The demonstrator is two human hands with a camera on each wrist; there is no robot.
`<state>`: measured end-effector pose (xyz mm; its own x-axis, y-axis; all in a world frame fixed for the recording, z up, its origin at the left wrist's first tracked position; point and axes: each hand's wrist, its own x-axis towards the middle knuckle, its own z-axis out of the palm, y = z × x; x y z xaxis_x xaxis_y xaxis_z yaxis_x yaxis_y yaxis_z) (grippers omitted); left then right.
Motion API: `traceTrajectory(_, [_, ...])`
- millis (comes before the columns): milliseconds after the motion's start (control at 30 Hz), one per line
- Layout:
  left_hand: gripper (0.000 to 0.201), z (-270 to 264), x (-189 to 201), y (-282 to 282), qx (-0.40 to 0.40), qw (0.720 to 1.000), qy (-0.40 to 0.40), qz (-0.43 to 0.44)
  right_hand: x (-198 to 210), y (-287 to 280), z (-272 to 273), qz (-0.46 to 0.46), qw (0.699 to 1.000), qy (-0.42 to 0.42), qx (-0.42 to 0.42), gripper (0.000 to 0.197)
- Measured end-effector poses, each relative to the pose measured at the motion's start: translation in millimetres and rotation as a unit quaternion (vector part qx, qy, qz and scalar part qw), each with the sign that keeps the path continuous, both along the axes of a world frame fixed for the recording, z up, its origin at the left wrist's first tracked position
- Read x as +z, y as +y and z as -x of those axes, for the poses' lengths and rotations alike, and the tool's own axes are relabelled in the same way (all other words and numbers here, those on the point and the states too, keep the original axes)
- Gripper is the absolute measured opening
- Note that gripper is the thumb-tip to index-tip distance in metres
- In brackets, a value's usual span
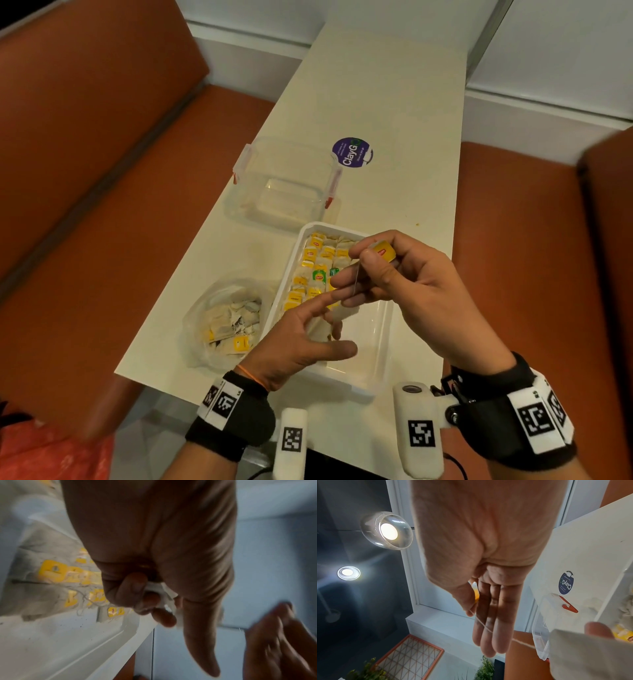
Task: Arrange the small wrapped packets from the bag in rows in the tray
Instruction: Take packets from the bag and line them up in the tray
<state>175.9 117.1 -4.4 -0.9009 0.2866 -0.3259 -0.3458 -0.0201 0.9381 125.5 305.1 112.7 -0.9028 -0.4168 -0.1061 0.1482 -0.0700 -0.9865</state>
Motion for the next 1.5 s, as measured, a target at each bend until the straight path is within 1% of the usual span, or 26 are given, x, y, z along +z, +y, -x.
traceTrajectory(67, [0.033,2,3,6,-0.004,0.999,0.021,0.035,-1,-1,0,-0.001,1.000,-0.005,0.005,0.024])
traceTrajectory(100, [0.030,3,4,9,0.002,0.998,0.031,0.047,-1,-1,-1,-0.003,1.000,-0.008,0.004,0.024])
traceTrajectory(133, [0.028,3,5,13,0.008,0.998,0.036,0.049,-2,-1,-1,-0.006,1.000,-0.008,0.001,0.024])
traceTrajectory(200, [0.013,3,6,17,0.020,0.998,0.044,0.038,-3,0,0,-0.013,1.000,-0.004,-0.011,0.024])
traceTrajectory(233, [0.009,1,8,17,0.025,0.998,0.047,0.036,-4,1,0,-0.016,1.000,-0.002,-0.017,0.023])
traceTrajectory(433, [0.022,-7,12,8,0.078,0.997,0.023,-0.008,-6,9,0,-0.018,0.999,-0.003,-0.039,0.025])
traceTrajectory(567, [0.031,-13,13,2,0.107,0.992,-0.016,-0.059,-9,13,0,-0.021,0.998,0.001,-0.054,0.023])
traceTrajectory(667, [0.036,-17,14,-2,0.121,0.989,-0.042,-0.076,-10,17,2,-0.024,0.998,0.003,-0.060,0.022])
traceTrajectory(767, [0.036,-19,14,-4,0.131,0.986,-0.048,-0.093,-8,19,1,-0.019,0.999,-0.002,-0.047,0.024])
traceTrajectory(900, [0.037,-18,15,-6,0.172,0.974,-0.063,-0.131,-6,21,0,-0.011,0.999,-0.002,-0.033,0.023])
traceTrajectory(1000, [0.028,-19,13,-8,0.202,0.962,-0.079,-0.163,-6,23,1,-0.020,0.999,-0.002,-0.037,0.022])
traceTrajectory(1100, [0.020,-19,13,-9,0.227,0.954,-0.099,-0.170,-6,26,2,-0.060,0.997,0.005,-0.044,0.020])
traceTrajectory(1133, [0.019,-18,14,-9,0.236,0.952,-0.104,-0.167,-6,27,2,-0.082,0.996,0.014,-0.043,0.018])
traceTrajectory(1200, [0.020,-17,14,-7,0.253,0.948,-0.114,-0.155,-9,26,2,-0.154,0.985,0.059,-0.039,0.014])
traceTrajectory(1300, [0.031,-16,12,1,0.270,0.947,-0.124,-0.120,-26,14,-3,-0.281,0.947,0.149,-0.041,0.015])
traceTrajectory(1367, [0.030,-16,13,8,0.267,0.949,-0.131,-0.106,-42,3,-8,-0.336,0.918,0.205,-0.045,0.015])
traceTrajectory(1400, [0.030,-16,14,10,0.262,0.951,-0.133,-0.100,-48,-2,-10,-0.356,0.908,0.217,-0.046,0.014])
traceTrajectory(1433, [0.029,-17,15,12,0.258,0.953,-0.132,-0.094,-51,-5,-11,-0.365,0.906,0.208,-0.051,0.013])
traceTrajectory(1500, [0.027,-17,15,14,0.254,0.956,-0.125,-0.077,-50,-4,-11,-0.360,0.919,0.150,-0.056,0.012])
